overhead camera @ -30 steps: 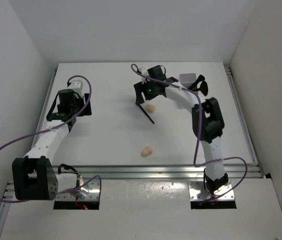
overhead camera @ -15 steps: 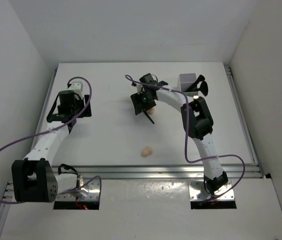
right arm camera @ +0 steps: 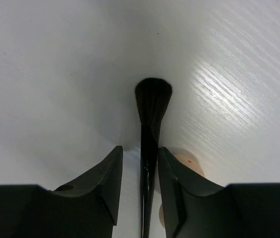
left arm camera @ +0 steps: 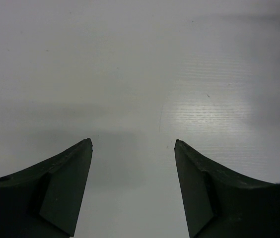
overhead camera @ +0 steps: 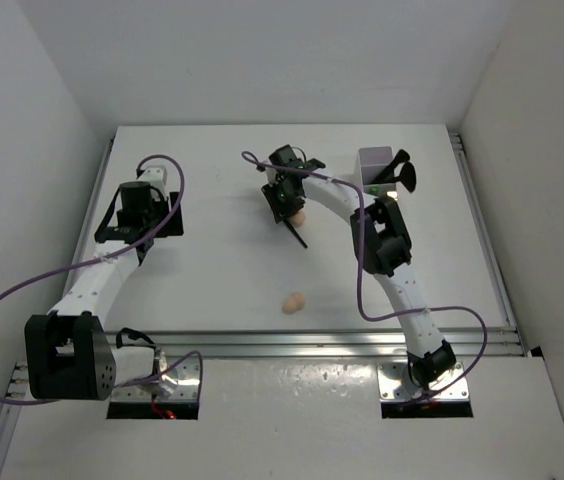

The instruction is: Organize the makeup

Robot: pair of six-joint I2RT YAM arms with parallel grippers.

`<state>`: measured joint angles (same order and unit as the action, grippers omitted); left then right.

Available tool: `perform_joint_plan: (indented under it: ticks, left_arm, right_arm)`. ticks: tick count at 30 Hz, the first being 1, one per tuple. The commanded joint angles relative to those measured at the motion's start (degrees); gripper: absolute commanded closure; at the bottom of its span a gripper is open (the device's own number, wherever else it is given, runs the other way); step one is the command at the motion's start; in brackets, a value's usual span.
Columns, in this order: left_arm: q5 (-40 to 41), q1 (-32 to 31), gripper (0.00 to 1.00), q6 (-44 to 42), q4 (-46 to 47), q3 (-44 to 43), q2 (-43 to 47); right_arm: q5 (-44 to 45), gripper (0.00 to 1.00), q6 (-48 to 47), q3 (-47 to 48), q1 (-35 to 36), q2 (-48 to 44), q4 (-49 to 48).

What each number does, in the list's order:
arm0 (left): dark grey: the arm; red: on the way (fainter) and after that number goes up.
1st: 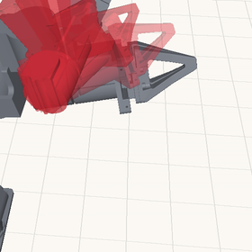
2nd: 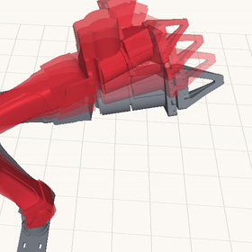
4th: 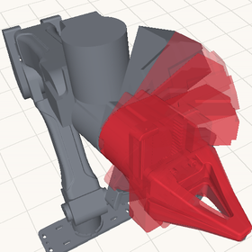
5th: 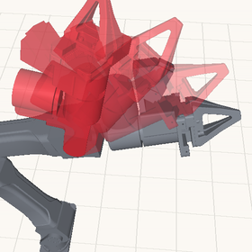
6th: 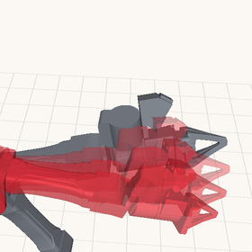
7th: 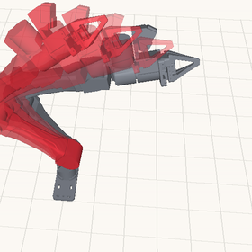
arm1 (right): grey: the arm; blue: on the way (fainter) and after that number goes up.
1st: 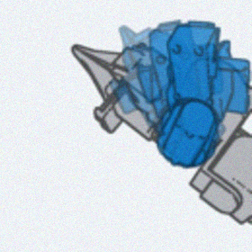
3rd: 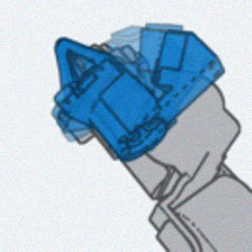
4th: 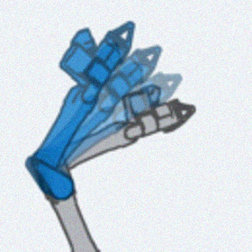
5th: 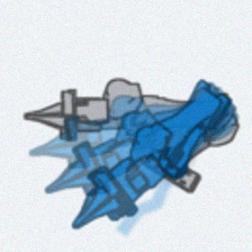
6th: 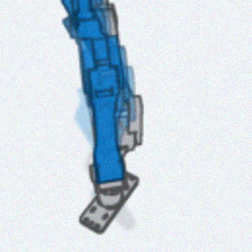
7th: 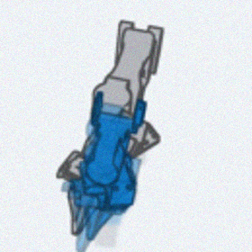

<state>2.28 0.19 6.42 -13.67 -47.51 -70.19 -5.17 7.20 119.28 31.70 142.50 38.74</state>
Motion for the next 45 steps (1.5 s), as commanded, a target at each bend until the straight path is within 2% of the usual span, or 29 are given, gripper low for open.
perform_joint_plan:
  ticks: [1,7,10,11,13,16,19,20,22,23,24,25,26,28,30,32,34,35,37,45]
  left_arm:
    - [-0.17,-0.01,0.27,0.09,0.58,-2.33,-0.03]
    - [-0.17,-0.01,0.27,0.09,1.1,-2.33,-0.03]
    - [-0.17,-0.01,0.27,0.09,1.1,-2.33,-0.03]
    - [-0.17,-0.01,0.27,0.09,1.1,-2.33,0.49]
    - [-0.7,-0.01,0.27,0.09,1.1,-2.33,0.5]
    - [-0.7,-0.01,0.27,0.09,1.1,-2.33,1.02]
    - [-0.7,-0.01,0.27,0.09,1.1,-2.33,1.55]
    - [-0.7,-0.01,0.27,0.09,1.1,-2.33,1.55]
    - [-0.7,-0.01,0.27,-0.44,1.1,-2.33,1.55]
    - [-0.7,-0.01,0.27,-0.44,1.1,-2.33,1.55]
    - [-0.7,-0.01,0.27,-0.44,1.1,-2.85,1.55]
    - [-0.7,-0.01,0.27,-0.44,1.1,-2.86,1.55]
    - [-0.7,-0.01,0.27,-0.96,1.1,-2.86,1.55]
    - [-0.17,-0.01,0.27,-0.97,0.58,-3.38,1.55]
    - [-0.17,-0.01,0.27,-0.97,0.58,-3.38,1.55]
    - [-0.17,-0.01,0.27,-0.97,0.58,-3.91,1.03]
    - [-0.17,-0.01,0.27,-0.97,0.05,-4.52,0.5]
    - [-0.17,-0.01,0.27,-0.97,0.05,-5.05,-0.2]
    - [-0.17,-0.01,0.27,-0.97,-0.47,-5.75,-1.08]
    - [-0.7,-0.01,0.27,-0.97,-1.62,-10.76,-7.23]
  right_arm:
    - [5.08,0.65,-2.01,-0.01,1.16,1.12,3.35]
    - [6.23,0.73,-2.55,-0.45,3.1,1.47,11.44]
    - [3.26,0.84,-0.96,-5.0,3.71,0.16,11.19]
    - [2.71,0.92,-0.61,-7.46,3.89,-0.37,10.22]
    - [2.71,1.0,-0.61,-7.84,4.24,-0.47,9.6]
    - [0.52,1.0,0.27,-6.17,4.42,-0.73,8.11]
    - [-2.47,1.0,1.84,-5.29,4.16,-5.63,1.44]
    - [-2.83,1.0,3.07,-7.12,3.46,-6.96,-6.15]
    - [-3.62,1.0,7.09,-9.23,2.75,-13.7,-12.61]
    - [-3.79,1.0,8.43,-13.33,1.01,-15.22,-23.43]
    - [-3.53,1.0,10.1,-14.77,0.3,-20.45,-27.02]
    - [-3.45,1.0,14.72,-17.57,-0.67,-21.9,-30.45]
    - [-3.36,1.0,16.42,-21.16,-3.38,-23.48,-42.23]
    - [-3.09,1.0,20.98,-27.22,-5.59,-29.37,-54.31]
    - [0.31,1.0,21.63,-36.71,-10.33,-34.27,-69.43]
    - [6.1,1.0,20.5,-42.87,-14.72,-36.93,-79.74]
    - [10.77,1.0,19.96,-48.86,-16.66,-37.81,-87.38]
    - [11.58,1.0,19.96,-53.84,-20.5,-37.91,-90.22]
    - [13.86,1.0,19.26,-56.17,-22.46,-36.51,-101.01]
    - [13.34,1.0,16.09,-62.05,-26.51,-31.41,-112.82]
